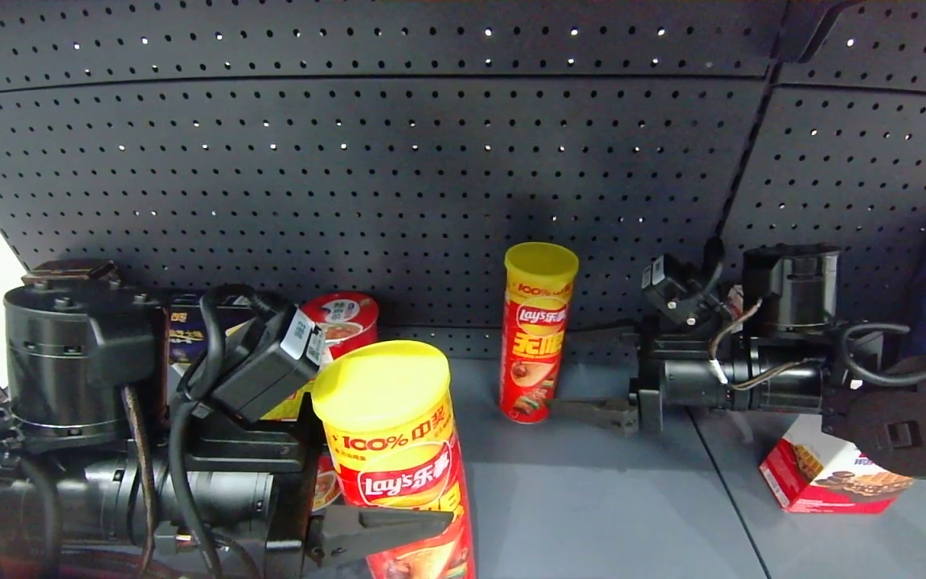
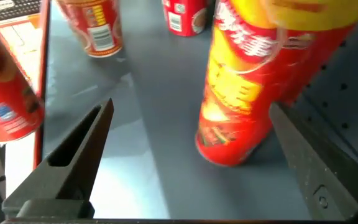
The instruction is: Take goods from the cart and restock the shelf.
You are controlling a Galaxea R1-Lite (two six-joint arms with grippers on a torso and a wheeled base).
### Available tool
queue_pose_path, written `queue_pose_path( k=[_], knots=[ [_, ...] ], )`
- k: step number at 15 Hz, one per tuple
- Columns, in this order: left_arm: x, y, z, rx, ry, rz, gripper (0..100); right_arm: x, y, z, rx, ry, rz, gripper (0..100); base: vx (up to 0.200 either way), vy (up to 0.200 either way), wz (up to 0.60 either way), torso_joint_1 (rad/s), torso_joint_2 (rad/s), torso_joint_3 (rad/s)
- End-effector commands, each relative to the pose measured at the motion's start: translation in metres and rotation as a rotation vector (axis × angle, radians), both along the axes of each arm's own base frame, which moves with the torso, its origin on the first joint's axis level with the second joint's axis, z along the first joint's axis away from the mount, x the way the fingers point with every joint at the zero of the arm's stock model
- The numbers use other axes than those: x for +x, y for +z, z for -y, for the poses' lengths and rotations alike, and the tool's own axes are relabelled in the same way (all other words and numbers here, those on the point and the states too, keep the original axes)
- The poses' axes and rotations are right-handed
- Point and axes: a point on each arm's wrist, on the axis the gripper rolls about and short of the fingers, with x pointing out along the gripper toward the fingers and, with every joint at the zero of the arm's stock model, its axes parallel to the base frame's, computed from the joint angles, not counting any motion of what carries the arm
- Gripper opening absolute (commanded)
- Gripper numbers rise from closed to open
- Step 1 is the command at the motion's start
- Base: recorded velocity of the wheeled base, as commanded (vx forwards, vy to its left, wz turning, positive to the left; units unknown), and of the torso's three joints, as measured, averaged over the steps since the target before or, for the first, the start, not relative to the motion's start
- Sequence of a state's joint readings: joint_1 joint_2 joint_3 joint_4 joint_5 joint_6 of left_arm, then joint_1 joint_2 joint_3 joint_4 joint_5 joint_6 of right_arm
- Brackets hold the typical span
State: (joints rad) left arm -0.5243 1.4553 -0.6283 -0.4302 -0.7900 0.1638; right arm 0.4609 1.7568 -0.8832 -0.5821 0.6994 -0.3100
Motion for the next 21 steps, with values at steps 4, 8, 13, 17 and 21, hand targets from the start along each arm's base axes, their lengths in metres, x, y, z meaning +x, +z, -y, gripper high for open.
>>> queue_pose_path(
  k=[4,8,13,17,21],
  knots=[
    [0.000,0.000,0.000,0.000,0.000,0.000,0,-0.007,0.009,0.013,0.012,-0.033,0.026,100,0.000,0.000,0.00,0.000,0.00,0.000],
    [0.000,0.000,0.000,0.000,0.000,0.000,0,0.009,-0.004,0.013,-0.002,-0.045,-0.006,100,0.000,0.000,0.00,0.000,0.00,0.000],
    [0.001,0.001,0.000,-0.002,0.000,0.004,0,0.032,-0.024,0.001,-0.009,-0.013,-0.046,100,0.000,0.000,0.00,0.000,0.00,0.000],
    [0.000,0.001,0.000,-0.003,-0.002,0.004,0,0.049,-0.032,-0.007,-0.005,-0.012,-0.041,100,0.000,0.000,0.00,0.000,0.00,0.000],
    [0.000,0.001,0.000,-0.003,-0.001,0.002,0,0.063,-0.040,-0.014,-0.006,-0.008,-0.044,100,0.000,0.000,0.00,0.000,0.00,0.000]
  ],
)
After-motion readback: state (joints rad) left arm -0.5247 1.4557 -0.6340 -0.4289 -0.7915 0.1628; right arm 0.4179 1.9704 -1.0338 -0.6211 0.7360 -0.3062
